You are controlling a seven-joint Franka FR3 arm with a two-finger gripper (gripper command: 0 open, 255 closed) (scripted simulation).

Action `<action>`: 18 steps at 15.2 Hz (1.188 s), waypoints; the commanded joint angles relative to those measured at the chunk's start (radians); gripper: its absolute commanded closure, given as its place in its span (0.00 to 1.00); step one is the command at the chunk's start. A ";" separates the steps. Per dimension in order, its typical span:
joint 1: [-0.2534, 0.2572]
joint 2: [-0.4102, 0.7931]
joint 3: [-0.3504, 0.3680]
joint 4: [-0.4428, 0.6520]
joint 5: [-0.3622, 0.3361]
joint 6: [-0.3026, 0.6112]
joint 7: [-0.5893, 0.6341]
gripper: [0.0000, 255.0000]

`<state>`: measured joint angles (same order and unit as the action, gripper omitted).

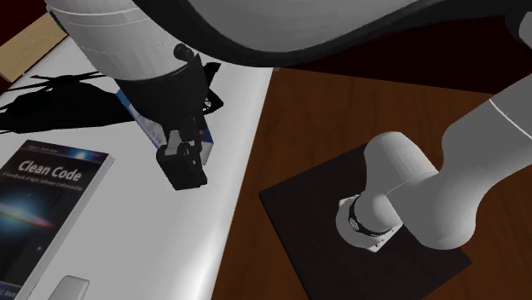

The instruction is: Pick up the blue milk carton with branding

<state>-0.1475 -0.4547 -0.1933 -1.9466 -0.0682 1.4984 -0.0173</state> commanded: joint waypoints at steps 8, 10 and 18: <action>-0.058 0.245 -0.139 0.309 0.008 -0.044 -0.109 0.00; -0.074 0.311 -0.171 0.395 0.024 -0.062 -0.137 0.00; -0.079 0.285 -0.172 0.273 0.015 0.036 -0.133 0.00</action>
<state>-0.2262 -0.1650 -0.3665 -1.6546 -0.0518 1.5198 -0.1521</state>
